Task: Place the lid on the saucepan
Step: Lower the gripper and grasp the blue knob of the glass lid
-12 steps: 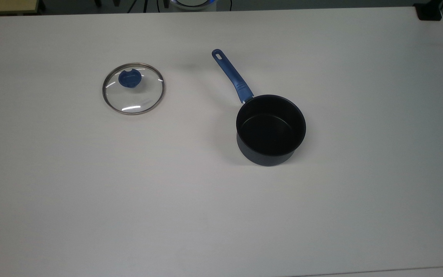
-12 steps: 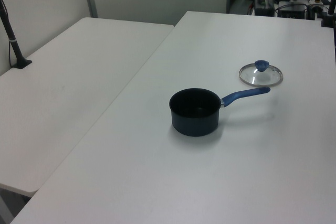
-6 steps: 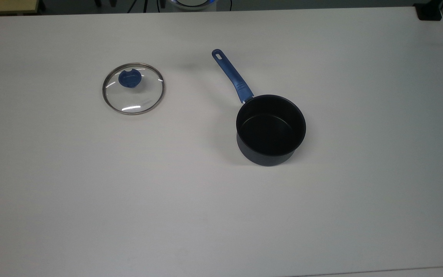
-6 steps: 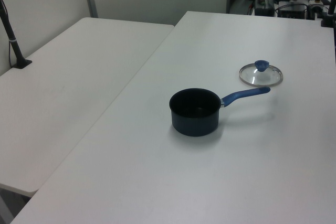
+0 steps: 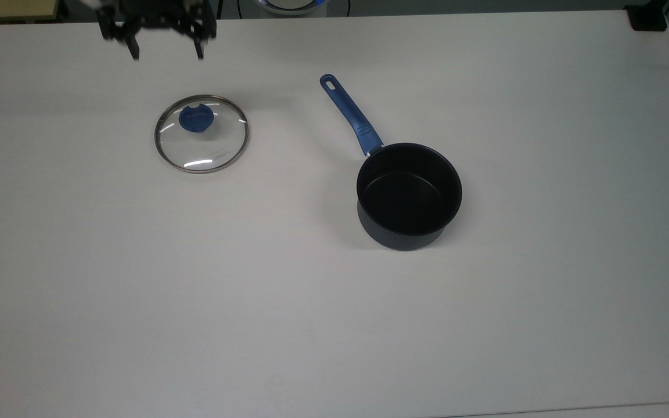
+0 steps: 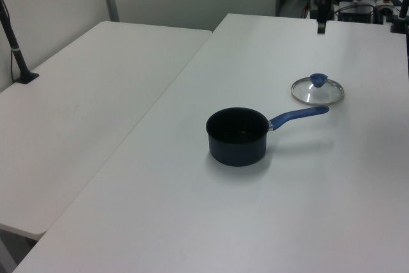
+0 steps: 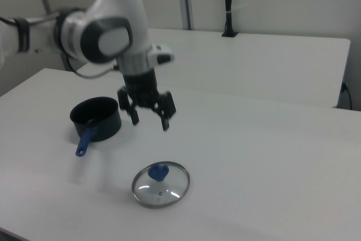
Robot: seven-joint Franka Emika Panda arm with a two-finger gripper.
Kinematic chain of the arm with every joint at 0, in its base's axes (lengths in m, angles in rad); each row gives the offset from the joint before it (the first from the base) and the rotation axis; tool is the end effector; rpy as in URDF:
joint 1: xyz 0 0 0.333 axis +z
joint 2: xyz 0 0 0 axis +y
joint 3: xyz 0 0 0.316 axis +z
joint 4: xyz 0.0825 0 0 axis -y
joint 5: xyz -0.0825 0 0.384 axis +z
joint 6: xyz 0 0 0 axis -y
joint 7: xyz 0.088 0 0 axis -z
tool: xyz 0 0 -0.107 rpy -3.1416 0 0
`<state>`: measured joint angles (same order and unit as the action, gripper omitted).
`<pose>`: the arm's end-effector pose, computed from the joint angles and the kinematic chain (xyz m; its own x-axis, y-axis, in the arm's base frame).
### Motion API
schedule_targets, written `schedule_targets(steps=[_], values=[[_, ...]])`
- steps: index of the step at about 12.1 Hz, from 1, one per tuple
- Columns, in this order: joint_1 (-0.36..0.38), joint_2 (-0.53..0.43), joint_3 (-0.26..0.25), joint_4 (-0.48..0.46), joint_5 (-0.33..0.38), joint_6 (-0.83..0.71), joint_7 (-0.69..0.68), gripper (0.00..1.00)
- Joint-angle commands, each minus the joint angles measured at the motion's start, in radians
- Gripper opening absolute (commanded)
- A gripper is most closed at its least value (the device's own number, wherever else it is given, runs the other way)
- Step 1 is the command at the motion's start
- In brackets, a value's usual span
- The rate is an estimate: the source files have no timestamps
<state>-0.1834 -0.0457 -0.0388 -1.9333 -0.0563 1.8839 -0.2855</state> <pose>0.5318 -0.1247 0.5040 0.9966 0.0802 -0.0186 0.0811 -0.9955 0.0484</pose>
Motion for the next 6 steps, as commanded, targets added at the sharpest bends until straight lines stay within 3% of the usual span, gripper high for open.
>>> schedule_targets(steps=[1, 6], values=[[0.002, 0.022, -0.001, -0.180, -0.010, 0.209, 0.037, 1.00], [0.001, 0.121, -0.001, -0.236, -0.019, 0.330, 0.069, 1.00]])
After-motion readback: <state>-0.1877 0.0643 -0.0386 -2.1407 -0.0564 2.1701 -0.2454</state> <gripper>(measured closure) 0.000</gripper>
